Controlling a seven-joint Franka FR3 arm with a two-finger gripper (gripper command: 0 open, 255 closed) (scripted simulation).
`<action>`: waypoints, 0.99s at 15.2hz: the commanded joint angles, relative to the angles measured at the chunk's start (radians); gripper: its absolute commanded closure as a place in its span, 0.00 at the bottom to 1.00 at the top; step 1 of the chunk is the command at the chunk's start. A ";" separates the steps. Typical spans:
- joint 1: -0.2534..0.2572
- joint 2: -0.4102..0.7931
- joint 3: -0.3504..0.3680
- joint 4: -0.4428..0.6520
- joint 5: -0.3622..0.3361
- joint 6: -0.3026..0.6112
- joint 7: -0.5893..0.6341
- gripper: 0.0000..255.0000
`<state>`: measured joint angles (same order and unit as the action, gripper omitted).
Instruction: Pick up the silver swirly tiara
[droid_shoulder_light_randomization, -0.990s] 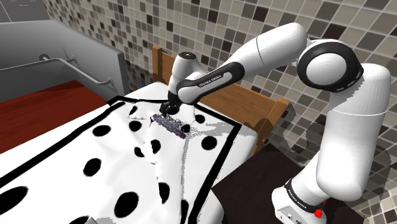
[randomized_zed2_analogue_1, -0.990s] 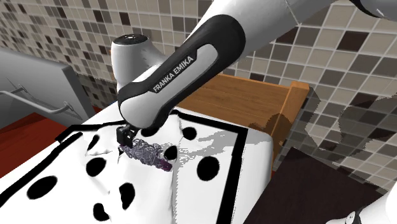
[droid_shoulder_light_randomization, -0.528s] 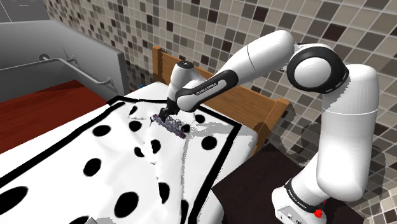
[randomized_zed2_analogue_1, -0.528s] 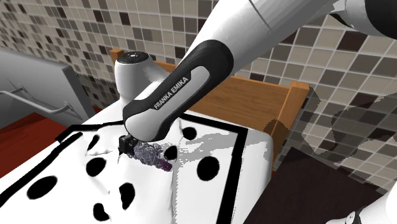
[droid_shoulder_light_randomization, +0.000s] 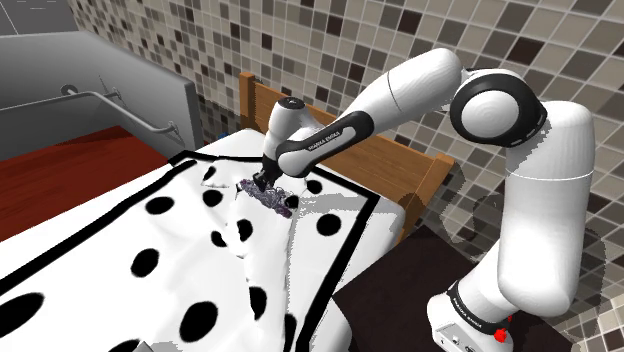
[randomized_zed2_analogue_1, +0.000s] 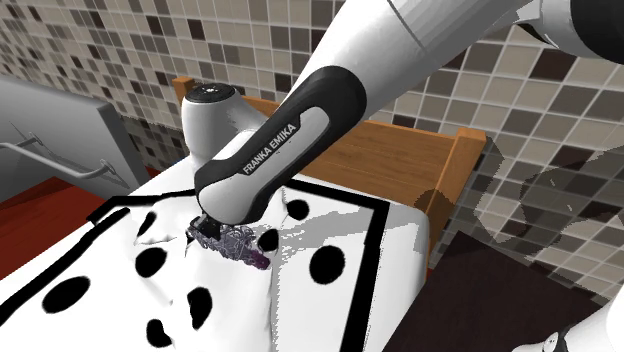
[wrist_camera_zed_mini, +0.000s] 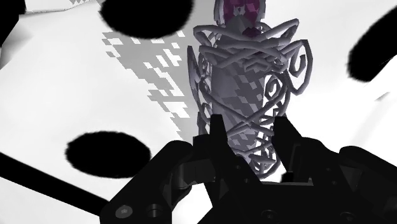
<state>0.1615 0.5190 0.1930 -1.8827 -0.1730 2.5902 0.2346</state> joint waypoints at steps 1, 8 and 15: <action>0.000 0.001 0.000 0.000 0.000 0.000 0.000 1.00; -0.008 -0.043 0.011 0.006 0.015 -0.050 -0.011 1.00; -0.018 -0.101 0.025 0.021 0.035 -0.122 -0.025 1.00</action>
<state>0.1444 0.4276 0.2155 -1.8638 -0.1407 2.4797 0.2112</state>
